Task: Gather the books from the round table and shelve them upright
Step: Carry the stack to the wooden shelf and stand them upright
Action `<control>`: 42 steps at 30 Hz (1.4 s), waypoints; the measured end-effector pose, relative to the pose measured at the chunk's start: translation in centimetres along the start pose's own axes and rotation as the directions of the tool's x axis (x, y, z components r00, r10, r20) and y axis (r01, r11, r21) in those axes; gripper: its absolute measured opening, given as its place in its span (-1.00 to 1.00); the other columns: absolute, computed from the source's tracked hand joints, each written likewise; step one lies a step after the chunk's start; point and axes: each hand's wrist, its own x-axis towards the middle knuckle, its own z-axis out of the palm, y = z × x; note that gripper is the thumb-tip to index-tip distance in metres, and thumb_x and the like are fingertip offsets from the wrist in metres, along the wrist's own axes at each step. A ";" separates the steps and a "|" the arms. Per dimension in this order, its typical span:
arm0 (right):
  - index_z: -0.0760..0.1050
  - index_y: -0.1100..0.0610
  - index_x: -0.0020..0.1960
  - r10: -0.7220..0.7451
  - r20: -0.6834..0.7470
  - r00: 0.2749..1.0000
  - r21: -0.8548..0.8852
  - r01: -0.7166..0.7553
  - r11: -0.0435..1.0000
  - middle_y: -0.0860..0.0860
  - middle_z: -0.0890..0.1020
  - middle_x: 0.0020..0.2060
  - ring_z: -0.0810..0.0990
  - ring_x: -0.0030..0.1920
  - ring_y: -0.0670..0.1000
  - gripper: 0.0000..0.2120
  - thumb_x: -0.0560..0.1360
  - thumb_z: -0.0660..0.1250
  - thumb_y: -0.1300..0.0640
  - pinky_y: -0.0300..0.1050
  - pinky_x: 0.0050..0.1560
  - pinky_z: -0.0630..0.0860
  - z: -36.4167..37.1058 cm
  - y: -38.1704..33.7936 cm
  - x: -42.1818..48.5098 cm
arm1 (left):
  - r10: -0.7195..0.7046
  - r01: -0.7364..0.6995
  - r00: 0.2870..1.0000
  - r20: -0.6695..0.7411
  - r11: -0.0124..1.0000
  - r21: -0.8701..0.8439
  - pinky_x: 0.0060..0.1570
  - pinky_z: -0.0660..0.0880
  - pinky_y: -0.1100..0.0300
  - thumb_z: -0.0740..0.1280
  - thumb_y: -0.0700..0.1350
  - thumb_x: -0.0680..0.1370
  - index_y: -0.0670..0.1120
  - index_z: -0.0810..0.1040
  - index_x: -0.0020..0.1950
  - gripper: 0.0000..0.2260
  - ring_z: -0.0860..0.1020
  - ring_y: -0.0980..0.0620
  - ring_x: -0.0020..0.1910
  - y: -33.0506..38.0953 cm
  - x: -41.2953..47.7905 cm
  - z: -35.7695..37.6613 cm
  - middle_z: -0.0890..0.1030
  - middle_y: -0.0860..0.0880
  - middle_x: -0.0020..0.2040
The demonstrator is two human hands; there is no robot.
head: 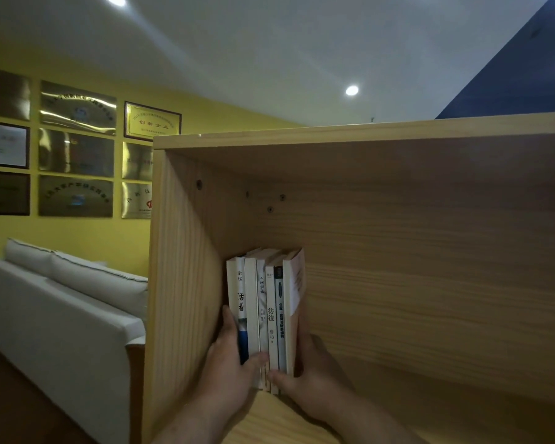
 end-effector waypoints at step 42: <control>-0.46 -0.26 0.45 -0.237 -0.101 0.966 -0.222 0.210 0.952 -0.36 -0.22 0.51 -0.15 0.55 -0.26 0.06 0.42 0.39 -0.08 -0.36 0.47 -0.04 0.9 0.1 1.0 | 0.132 -0.133 0.979 -0.155 0.991 0.005 0.28 0.55 0.10 0.30 -0.24 0.57 0.08 0.21 0.59 -0.37 0.40 0.15 0.34 0.1 -0.7 -0.6 0.24 0.29 0.29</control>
